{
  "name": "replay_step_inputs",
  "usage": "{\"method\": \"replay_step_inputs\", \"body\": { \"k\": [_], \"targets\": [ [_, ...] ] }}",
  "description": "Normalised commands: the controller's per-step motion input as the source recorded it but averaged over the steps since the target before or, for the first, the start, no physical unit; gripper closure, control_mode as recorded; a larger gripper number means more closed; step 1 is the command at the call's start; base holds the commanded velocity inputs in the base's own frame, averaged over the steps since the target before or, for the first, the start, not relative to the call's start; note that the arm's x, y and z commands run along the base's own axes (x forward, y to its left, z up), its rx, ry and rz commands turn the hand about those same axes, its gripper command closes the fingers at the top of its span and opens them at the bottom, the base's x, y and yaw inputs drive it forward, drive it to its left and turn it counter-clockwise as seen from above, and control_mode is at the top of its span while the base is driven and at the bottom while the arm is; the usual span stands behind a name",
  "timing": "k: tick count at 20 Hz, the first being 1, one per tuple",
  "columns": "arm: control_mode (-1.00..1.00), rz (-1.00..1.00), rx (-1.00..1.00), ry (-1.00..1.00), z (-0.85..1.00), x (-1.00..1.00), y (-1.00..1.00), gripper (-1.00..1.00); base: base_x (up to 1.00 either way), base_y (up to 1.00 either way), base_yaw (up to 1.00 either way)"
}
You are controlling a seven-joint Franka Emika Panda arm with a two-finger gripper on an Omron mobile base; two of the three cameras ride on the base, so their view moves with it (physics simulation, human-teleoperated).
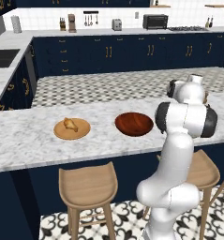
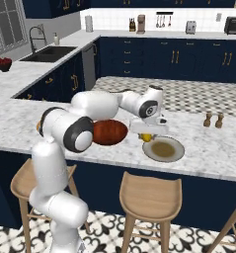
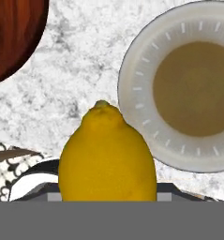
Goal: Pick the chicken drumstick and lemon from their plates and place them in the bowl. Then put the bowl in the fridge.
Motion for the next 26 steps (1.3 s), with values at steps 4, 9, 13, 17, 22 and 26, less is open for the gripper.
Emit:
{"method": "replay_step_inputs", "body": {
  "k": [4,9,13,17,22,26],
  "targets": [
    [-1.00,0.00,0.00,0.00,0.17,0.10,1.00,1.00,0.00,0.00,0.00],
    [-1.00,0.00,-0.01,0.00,0.14,0.62,1.00,1.00,0.00,0.00,0.00],
    [-1.00,0.00,0.00,0.03,-0.03,0.62,1.00,1.00,0.00,0.00,0.00],
    [-1.00,-0.01,-0.02,0.00,-0.51,0.69,0.82,1.00,0.00,0.00,0.00],
    [-1.00,-0.04,0.00,0.00,-0.52,0.42,0.09,1.00,0.00,0.00,0.00],
    [-1.00,-0.01,0.00,-0.03,-0.34,0.04,0.00,1.00,0.00,0.00,0.00]
  ]
}}
